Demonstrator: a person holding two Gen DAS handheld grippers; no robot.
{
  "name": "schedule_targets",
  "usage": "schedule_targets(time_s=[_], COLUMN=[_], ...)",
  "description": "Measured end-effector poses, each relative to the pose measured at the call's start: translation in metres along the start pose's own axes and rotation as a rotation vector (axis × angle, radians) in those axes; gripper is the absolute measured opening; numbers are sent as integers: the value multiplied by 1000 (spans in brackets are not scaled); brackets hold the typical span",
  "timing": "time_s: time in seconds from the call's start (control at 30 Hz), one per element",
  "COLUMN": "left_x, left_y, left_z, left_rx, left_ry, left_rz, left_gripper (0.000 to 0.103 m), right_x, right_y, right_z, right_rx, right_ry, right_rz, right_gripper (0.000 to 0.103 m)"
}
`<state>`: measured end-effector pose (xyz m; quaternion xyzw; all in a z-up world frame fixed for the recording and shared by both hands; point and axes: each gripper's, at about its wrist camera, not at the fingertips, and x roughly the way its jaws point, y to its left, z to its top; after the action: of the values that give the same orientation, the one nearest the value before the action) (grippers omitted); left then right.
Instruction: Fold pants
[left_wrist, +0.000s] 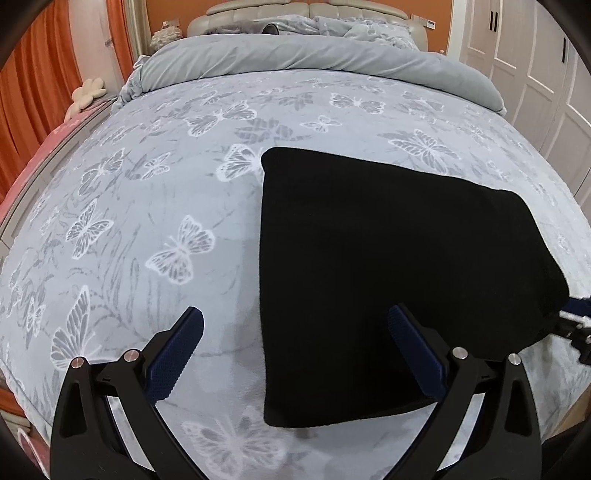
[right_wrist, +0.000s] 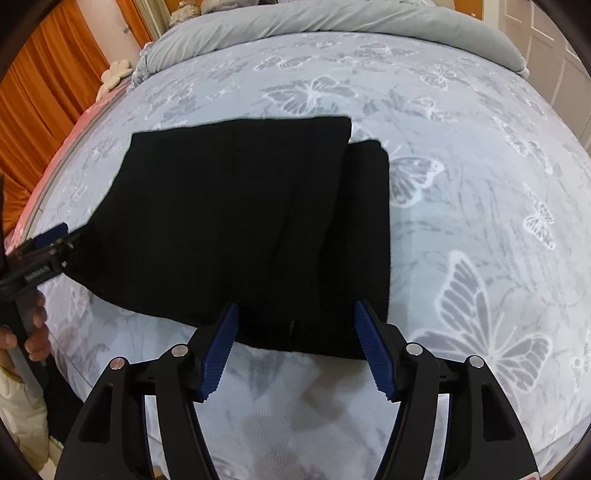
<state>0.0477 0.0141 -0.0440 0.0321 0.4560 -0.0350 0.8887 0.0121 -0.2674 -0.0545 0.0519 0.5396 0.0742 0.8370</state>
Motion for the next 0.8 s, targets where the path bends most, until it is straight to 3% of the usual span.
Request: schedule_targets(time_s=[0.03,0.07,0.1,0.13,0.23,0.3,0.37,0.43,0.5,0.53,0.57,0.63,0.8], left_x=[0,0,0,-1,-5,-6,-2,1,1,0,-1,-1,-1], left_y=[-1,-2,-3,-4,-6,-6,-5,-5,-6,-7,-8,-9,-11], left_z=[0,0,0,0,-1,-1,-1,-1,-1,-2,-2,-3,-4], left_rx=[0,2,9,13,26,27,24,20,19,23,29,34,36], left_ry=[3,4,2,0,-15,-16,-3,11,16,15,14,18,25], left_rz=[-6,-10,-11,-10,-9,-9,-5,-7,-17,-20,-21,-29,-37], left_gripper=[98,98,98,98,98,98,98,98,98,98,98,98,98], right_x=[0,0,-1,-9,-30,-27,1,-2,-15,-24,-30,-40,-30], right_y=[1,4,7,9,18,11,5,4,-2,-9,-15,-26,-45], right_z=[0,0,0,0,-1,-4,-9,-8,-5,-2,1,4,6], right_rx=[-1,-20,-34,-26,-75,-54,-56,-40,-10,33,61,110,212], right_ry=[-9,-18,-20,-34,-84,-65,37,26,-23,-65,-99,-162,-109], right_rz=[-2,-1,18,56,27,22,-38,-16,11,-4,-27,-41,15], right_gripper=[60,28,15,9,9,9,11,15,43,72,82,82,82])
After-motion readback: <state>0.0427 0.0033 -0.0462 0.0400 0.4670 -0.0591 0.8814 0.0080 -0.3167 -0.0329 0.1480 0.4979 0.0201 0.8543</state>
